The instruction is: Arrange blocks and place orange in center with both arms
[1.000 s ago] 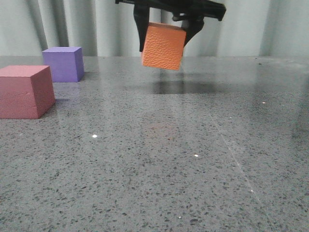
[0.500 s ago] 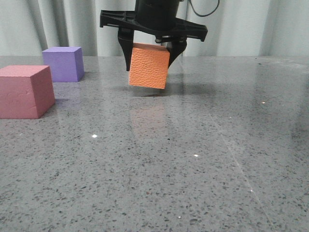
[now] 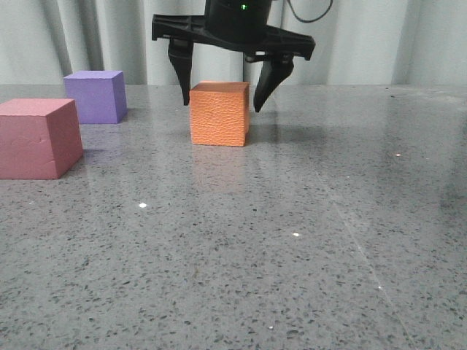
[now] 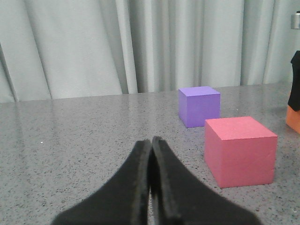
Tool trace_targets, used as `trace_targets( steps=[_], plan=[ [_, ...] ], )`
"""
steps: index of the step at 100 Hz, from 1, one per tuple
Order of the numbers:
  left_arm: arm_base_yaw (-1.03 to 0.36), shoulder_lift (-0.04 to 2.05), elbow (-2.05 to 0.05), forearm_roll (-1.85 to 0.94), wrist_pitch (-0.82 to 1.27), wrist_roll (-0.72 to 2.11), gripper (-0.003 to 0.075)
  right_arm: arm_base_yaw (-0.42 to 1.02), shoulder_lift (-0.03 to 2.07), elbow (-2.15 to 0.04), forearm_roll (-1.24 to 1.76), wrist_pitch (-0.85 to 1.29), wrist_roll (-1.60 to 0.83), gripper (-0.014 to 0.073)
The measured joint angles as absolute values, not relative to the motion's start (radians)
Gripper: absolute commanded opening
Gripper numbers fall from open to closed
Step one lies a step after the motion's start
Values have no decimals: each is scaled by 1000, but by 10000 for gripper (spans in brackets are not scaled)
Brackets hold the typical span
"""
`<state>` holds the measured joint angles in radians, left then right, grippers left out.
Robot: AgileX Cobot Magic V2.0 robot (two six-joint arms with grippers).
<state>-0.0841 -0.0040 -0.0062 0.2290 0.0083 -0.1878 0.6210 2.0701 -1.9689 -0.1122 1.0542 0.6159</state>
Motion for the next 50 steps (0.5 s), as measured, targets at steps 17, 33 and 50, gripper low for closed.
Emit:
trace_targets(
  steps=[17,33,50],
  plan=[
    [-84,-4,-6,229,8,-188,-19,621,2023,-2021,-112,1079,531,622],
    [-84,-4,-6,229,8,-188,-19,621,1915,-2032,-137,1080,417,554],
    [-84,-4,-6,229,8,-188,-19,621,1797,-2032,-191,1120,301,283]
  ],
)
